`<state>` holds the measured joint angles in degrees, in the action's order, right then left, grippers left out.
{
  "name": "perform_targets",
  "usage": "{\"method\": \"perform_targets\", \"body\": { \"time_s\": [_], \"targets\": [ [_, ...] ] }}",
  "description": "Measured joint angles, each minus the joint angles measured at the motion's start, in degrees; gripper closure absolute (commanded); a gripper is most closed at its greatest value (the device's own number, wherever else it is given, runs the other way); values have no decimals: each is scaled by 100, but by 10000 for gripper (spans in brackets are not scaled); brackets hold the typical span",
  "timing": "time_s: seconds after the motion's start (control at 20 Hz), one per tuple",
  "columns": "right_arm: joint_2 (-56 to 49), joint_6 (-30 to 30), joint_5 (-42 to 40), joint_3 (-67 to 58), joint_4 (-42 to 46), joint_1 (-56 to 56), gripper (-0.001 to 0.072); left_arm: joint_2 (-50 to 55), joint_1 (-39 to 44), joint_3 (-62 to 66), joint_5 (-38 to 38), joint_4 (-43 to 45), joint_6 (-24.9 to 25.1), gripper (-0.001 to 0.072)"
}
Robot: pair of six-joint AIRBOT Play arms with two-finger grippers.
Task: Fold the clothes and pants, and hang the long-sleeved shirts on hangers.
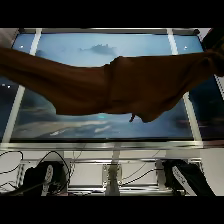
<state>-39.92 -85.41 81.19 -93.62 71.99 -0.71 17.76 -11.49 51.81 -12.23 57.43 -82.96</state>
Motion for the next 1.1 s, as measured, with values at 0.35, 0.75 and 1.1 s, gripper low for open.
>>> {"method": "perform_targets", "body": {
  "time_s": [0.35,0.75,1.1],
  "targets": [
    [-166,-199,356,98,42,0,699,658,-501,-2,-1513,35,-15,689],
    [-2295,-271,-1071,1176,-7,0,698,3534,623,-4,-1416,-361,358,689],
    [-3810,-599,-3134,1370,-90,0,698,5018,1803,-4,957,-417,487,688]
  ]
}}
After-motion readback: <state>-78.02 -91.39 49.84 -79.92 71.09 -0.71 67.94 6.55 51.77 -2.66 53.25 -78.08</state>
